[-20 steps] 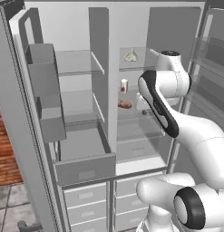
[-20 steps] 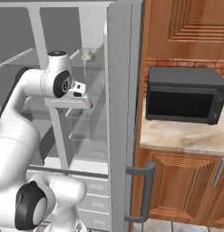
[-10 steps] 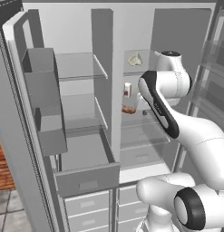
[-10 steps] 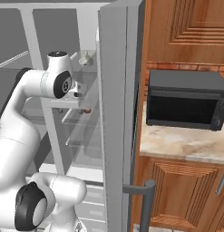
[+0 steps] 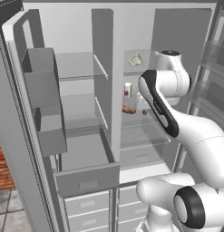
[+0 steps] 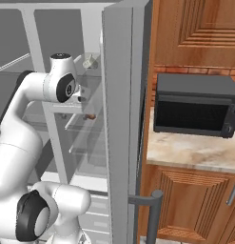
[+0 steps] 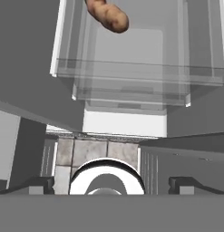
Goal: Take the potato and garlic from the fridge shelf and place them in the freezer drawer to begin freezing them.
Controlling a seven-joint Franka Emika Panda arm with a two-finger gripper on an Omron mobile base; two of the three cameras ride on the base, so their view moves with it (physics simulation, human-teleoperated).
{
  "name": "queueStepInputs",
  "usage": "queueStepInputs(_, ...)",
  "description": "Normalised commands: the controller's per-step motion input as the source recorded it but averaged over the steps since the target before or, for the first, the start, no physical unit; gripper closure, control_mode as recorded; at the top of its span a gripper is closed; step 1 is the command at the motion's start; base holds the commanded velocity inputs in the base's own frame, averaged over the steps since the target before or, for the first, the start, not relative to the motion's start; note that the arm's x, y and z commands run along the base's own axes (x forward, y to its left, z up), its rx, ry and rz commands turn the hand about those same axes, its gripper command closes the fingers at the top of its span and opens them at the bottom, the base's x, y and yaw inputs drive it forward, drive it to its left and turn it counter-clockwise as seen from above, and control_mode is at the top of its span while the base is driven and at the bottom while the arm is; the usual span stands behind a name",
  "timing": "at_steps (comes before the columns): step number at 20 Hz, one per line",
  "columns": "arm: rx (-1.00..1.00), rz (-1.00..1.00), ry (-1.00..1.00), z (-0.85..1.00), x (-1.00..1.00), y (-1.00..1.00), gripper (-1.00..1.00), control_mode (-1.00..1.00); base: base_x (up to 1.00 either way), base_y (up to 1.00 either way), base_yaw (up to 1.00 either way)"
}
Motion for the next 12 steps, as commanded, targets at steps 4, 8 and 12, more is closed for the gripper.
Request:
queueStepInputs(4, 0.0, 0.0, -0.05, 0.3, 0.0, -0.06, -1.0, -1.0, 0.0, 0.0, 0.0)
queueStepInputs(8, 0.0, 0.0, -0.16, 0.55, 0.03, -0.04, -1.0, -1.0, 0.0, 0.0, 0.0)
queueStepInputs(12, 0.0, -0.01, -0.21, 0.68, 0.01, -0.05, -1.0, -1.0, 0.0, 0.0, 0.0)
